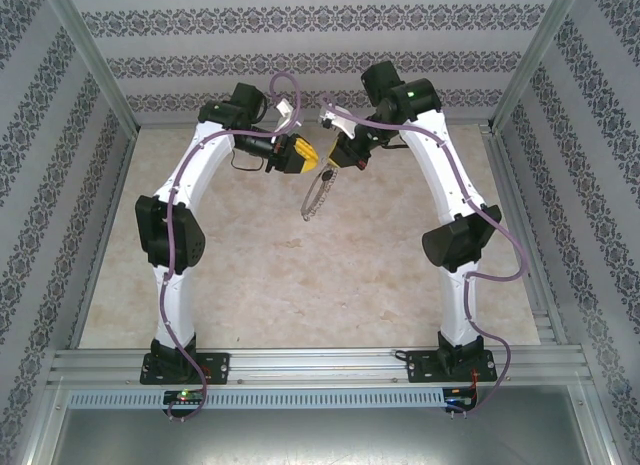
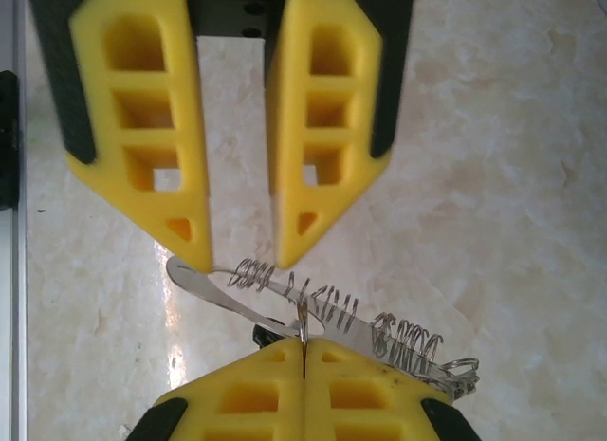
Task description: Put the keys on the keyring
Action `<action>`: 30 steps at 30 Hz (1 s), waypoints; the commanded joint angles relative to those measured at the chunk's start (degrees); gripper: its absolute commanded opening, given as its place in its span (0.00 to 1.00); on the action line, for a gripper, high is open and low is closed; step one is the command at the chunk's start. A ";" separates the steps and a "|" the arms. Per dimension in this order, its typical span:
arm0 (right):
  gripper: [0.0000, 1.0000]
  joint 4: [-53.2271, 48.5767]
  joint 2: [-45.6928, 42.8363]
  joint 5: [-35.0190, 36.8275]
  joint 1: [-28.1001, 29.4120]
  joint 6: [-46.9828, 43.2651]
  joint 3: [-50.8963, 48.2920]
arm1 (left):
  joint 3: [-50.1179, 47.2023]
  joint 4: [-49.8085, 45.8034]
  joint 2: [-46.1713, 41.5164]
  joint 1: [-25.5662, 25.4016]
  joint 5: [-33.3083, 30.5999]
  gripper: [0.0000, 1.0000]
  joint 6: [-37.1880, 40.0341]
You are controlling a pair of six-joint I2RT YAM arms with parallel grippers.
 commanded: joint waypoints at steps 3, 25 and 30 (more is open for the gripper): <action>0.00 -1.32 0.57 -1.39 1.77 -1.64 2.02 | 1.19 -4.83 0.59 0.54 2.62 0.25 5.09; 0.00 0.01 1.45 -0.93 3.05 -1.09 2.40 | 0.77 -8.11 1.88 0.46 5.08 0.24 7.81; 0.00 -0.04 1.45 -0.85 3.03 -1.03 2.36 | 0.78 -8.25 2.48 0.45 4.99 0.24 7.78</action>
